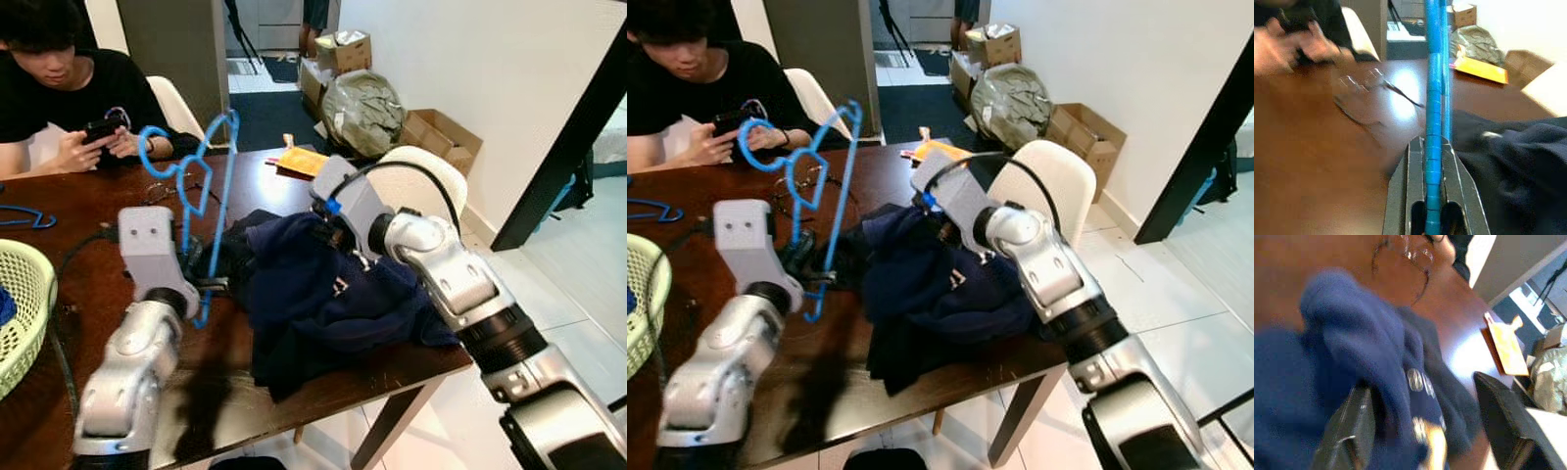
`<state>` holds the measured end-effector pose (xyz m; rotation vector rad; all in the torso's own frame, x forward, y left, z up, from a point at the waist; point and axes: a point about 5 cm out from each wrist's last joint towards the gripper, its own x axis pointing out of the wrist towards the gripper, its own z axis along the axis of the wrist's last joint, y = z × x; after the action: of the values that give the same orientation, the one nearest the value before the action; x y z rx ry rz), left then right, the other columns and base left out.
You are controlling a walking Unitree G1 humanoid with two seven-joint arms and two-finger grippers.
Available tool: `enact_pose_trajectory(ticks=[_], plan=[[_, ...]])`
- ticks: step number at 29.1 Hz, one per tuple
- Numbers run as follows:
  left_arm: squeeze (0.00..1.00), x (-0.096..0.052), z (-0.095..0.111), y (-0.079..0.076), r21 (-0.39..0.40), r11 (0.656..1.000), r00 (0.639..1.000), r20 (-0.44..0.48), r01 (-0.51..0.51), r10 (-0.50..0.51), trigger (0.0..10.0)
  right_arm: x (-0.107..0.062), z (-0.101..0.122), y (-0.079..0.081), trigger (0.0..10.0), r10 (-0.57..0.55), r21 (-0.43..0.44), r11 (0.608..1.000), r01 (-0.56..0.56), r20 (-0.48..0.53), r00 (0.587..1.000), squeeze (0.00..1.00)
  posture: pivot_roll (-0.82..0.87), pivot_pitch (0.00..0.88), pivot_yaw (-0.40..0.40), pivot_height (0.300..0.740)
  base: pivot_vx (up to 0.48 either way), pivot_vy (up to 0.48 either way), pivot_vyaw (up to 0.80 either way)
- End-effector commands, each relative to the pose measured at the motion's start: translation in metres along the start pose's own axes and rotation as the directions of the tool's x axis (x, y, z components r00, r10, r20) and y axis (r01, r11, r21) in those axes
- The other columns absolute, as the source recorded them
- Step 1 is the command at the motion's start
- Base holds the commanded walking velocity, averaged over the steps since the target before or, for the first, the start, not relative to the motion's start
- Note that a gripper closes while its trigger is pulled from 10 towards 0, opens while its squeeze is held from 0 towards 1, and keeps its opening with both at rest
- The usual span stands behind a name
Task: Hang hanger
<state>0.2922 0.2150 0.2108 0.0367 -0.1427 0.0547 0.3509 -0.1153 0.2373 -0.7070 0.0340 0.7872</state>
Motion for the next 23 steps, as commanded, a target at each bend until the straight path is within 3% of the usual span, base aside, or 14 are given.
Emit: enact_pose_trajectory(ticks=[1, 9, 12, 13, 14, 15, 16, 17, 18, 19, 20, 21, 22, 23], plan=[[0.00, 0.003, 0.008, 0.009, 0.036, 0.999, 1.000, 0.017, -0.001, 0.000, 10.0, -0.007, -0.001, -0.001, 10.0, 0.026, -0.007, 1.000, -0.026, 0.013, 1.000, 1.00, 0.07, 0.055, -0.043, 0.735, 0.000, 0.000, 0.00], [0.00, 0.009, 0.053, 0.048, 0.256, 0.958, 0.991, 0.019, 0.126, -0.135, 10.0, -0.044, -0.014, -0.026, 10.0, 0.038, 0.007, 0.999, -0.038, -0.001, 0.999, 1.00, 0.07, 0.045, -0.032, 0.735, 0.000, 0.000, 0.00], [0.00, 0.009, 0.053, 0.048, 0.256, 0.958, 0.991, 0.019, 0.126, -0.135, 10.0, -0.044, -0.014, -0.026, 10.0, 0.038, 0.007, 0.999, -0.038, -0.001, 0.999, 1.00, 0.07, 0.045, -0.032, 0.735, 0.000, 0.000, 0.00], [0.00, 0.008, 0.064, 0.051, 0.283, 0.934, 0.974, -0.012, 0.219, -0.225, 10.0, -0.055, -0.016, -0.029, 10.0, 0.064, 0.017, 0.998, -0.064, 0.011, 0.998, 0.75, 0.08, 0.041, -0.030, 0.735, 0.000, 0.000, 0.00], [0.00, 0.001, 0.073, 0.045, 0.268, 0.882, 0.921, -0.070, 0.387, -0.383, 10.0, -0.066, -0.009, -0.032, 10.0, 0.086, 0.052, 0.994, -0.091, 0.087, 0.992, 0.30, 0.08, 0.038, -0.028, 0.735, 0.000, 0.000, 0.00], [0.00, 0.001, 0.073, 0.045, 0.268, 0.882, 0.921, -0.070, 0.387, -0.383, 10.0, -0.066, -0.009, -0.032, 10.0, 0.086, 0.052, 0.994, -0.091, 0.087, 0.992, 0.30, 0.08, 0.038, -0.028, 0.735, 0.000, 0.000, 0.00], [0.00, -0.014, 0.076, 0.035, 0.267, 0.765, 0.810, -0.160, 0.586, -0.564, 10.0, -0.078, 0.005, -0.034, 10.0, 0.110, 0.104, 0.985, -0.137, 0.230, 0.967, 0.00, 0.08, 0.035, -0.025, 0.735, 0.000, 0.000, 0.00], [0.00, -0.014, 0.076, 0.035, 0.267, 0.765, 0.810, -0.160, 0.586, -0.564, 10.0, -0.078, 0.005, -0.034, 10.0, 0.110, 0.104, 0.985, -0.137, 0.230, 0.967, 0.00, 0.08, 0.035, -0.025, 0.735, 0.000, 0.000, 0.00], [0.00, -0.033, 0.073, 0.027, 0.217, 0.626, 0.662, -0.257, 0.749, -0.704, 10.0, -0.092, 0.024, -0.035, 10.0, 0.138, 0.151, 0.965, -0.215, 0.405, 0.904, 0.00, 0.08, 0.033, -0.023, 0.735, 0.000, 0.000, 0.00], [0.00, -0.033, 0.073, 0.027, 0.217, 0.626, 0.662, -0.257, 0.749, -0.704, 10.0, -0.092, 0.024, -0.035, 10.0, 0.138, 0.151, 0.965, -0.215, 0.405, 0.904, 0.00, 0.08, 0.033, -0.023, 0.735, 0.000, 0.000, 0.00], [0.00, -0.050, 0.070, 0.023, 0.150, 0.495, 0.515, -0.339, 0.856, -0.787, 10.0, -0.107, 0.042, -0.036, 10.0, 0.178, 0.145, 0.942, -0.303, 0.548, 0.817, 0.00, 0.08, 0.035, -0.021, 0.735, 0.000, 0.000, 0.00], [0.00, -0.050, 0.070, 0.023, 0.150, 0.495, 0.515, -0.339, 0.856, -0.787, 10.0, -0.107, 0.042, -0.036, 10.0, 0.178, 0.145, 0.942, -0.303, 0.548, 0.817, 0.00, 0.08, 0.035, -0.021, 0.735, 0.000, 0.000, 0.00], [0.00, -0.059, 0.071, 0.023, 0.100, 0.417, 0.422, -0.382, 0.903, -0.822, 10.0, -0.120, 0.055, -0.037, 10.0, 0.215, 0.110, 0.926, -0.362, 0.634, 0.743, 0.00, 0.08, 0.037, -0.021, 0.735, 0.000, 0.000, 0.00], [0.00, -0.059, 0.071, 0.023, 0.100, 0.417, 0.422, -0.382, 0.903, -0.822, 10.0, -0.120, 0.055, -0.037, 10.0, 0.215, 0.110, 0.926, -0.362, 0.634, 0.743, 0.00, 0.08, 0.037, -0.021, 0.735, 0.000, 0.000, 0.00]])
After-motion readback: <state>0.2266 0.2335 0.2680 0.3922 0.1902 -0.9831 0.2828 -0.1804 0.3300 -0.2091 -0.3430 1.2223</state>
